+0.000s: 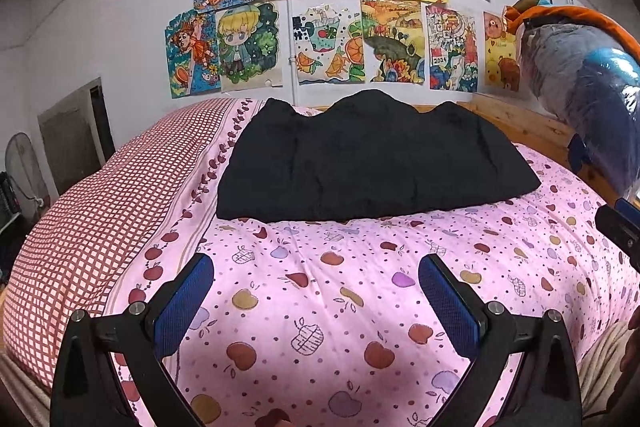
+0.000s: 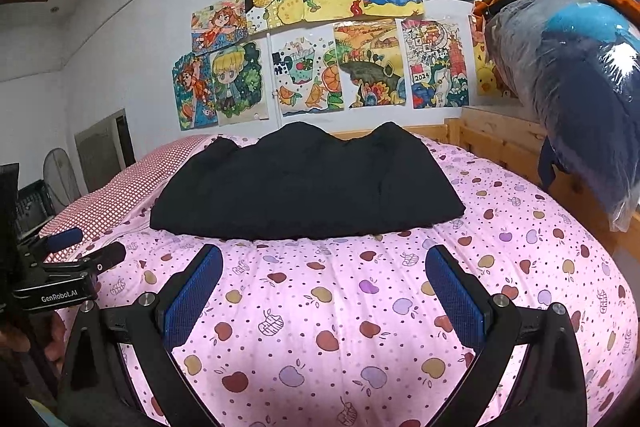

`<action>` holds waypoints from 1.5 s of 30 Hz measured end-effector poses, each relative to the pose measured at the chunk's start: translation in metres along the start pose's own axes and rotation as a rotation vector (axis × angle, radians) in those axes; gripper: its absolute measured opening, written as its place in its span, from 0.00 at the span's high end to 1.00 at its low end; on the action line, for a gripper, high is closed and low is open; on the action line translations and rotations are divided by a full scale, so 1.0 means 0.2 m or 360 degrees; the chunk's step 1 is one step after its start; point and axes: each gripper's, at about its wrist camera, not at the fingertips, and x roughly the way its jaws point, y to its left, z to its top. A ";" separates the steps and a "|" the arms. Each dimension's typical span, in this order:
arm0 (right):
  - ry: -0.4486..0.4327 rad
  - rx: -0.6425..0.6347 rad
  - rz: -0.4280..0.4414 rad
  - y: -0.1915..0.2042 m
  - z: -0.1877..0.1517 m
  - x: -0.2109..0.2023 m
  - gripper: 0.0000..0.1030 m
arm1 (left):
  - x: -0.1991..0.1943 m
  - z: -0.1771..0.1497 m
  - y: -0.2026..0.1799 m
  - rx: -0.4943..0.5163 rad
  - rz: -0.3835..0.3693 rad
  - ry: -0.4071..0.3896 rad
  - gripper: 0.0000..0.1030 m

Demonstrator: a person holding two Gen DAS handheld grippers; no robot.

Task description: Fold large clothes

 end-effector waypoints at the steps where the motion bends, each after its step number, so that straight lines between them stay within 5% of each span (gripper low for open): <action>1: 0.0000 -0.0002 0.0004 0.00 0.00 0.00 0.03 | -0.01 0.00 0.00 0.0004 0.0001 -0.0007 0.00; 45: 0.0051 -0.0018 0.0013 0.04 -0.04 0.05 0.03 | -0.08 -0.01 0.01 -0.0004 -0.0067 -0.0069 0.00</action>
